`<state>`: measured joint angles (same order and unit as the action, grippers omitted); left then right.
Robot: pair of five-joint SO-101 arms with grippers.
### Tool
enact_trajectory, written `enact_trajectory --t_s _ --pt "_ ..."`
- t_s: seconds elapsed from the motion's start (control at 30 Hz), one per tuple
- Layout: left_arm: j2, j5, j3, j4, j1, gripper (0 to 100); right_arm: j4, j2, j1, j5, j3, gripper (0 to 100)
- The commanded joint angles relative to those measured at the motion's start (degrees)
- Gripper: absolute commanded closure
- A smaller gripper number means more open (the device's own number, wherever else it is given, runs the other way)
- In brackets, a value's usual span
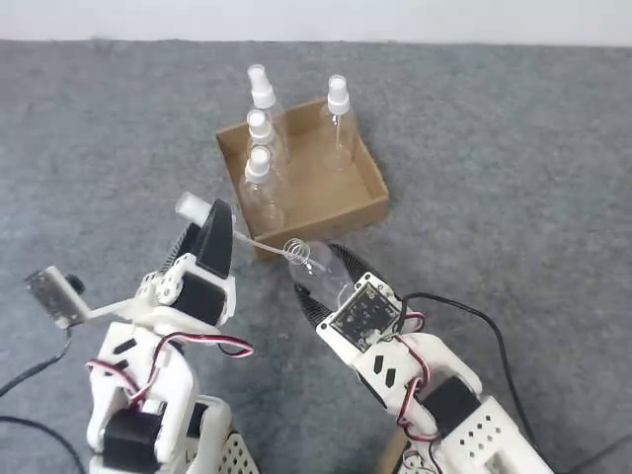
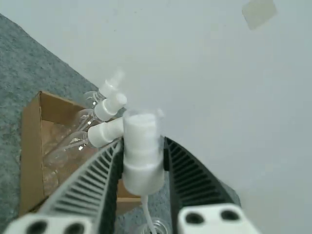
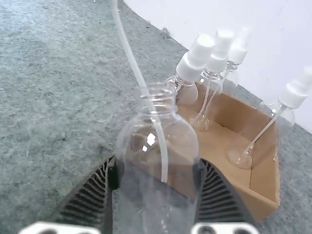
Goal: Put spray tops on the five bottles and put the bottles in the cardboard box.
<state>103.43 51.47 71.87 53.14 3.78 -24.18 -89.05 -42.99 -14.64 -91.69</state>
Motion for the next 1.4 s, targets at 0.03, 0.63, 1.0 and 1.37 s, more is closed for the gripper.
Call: enact_trajectory --t_s 0.03,0.63,1.0,1.37 --pt "0.97 -1.58 0.31 0.00 0.53 99 1.45 -1.54 0.48 -0.70 0.53 92.9" --pt "0.97 -5.80 4.70 -0.26 10.73 99 1.27 -1.54 -2.07 -3.87 -0.70 92.9" --pt "0.97 -11.34 6.46 0.44 13.89 99 1.45 -1.54 -1.98 -3.60 -0.70 92.9" --pt "0.97 -13.71 7.78 1.67 19.34 96 1.45 -1.54 -1.71 -3.69 -0.53 92.9"
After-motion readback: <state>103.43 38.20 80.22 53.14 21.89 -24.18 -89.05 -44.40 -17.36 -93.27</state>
